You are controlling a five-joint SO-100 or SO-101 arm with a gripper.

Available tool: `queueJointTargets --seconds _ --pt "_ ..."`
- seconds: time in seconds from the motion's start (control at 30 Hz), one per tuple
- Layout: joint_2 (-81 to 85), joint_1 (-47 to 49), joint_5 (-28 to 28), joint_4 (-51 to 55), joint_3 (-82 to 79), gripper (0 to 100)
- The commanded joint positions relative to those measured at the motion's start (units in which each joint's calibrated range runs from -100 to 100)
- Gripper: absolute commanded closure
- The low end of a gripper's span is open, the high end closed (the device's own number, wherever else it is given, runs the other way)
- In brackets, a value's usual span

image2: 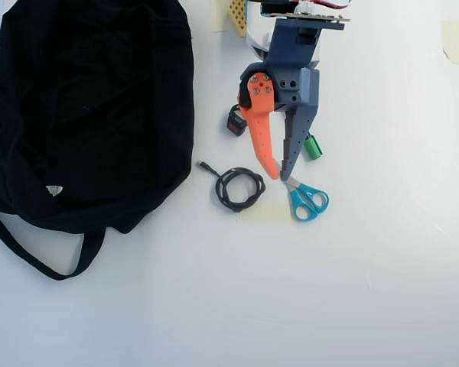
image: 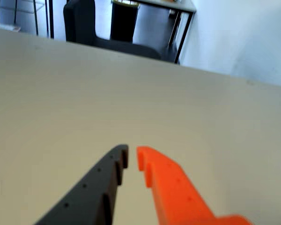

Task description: Put the bike light into the black bag

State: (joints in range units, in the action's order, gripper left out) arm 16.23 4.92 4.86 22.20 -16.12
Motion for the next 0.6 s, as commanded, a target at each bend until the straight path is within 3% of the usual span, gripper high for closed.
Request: queueJointTargets --seconds 0.0,0.57 --pt "1.4 -0.1 0.3 6.6 2.8 98" --pt "7.6 2.0 0.8 42.1 1.8 98"
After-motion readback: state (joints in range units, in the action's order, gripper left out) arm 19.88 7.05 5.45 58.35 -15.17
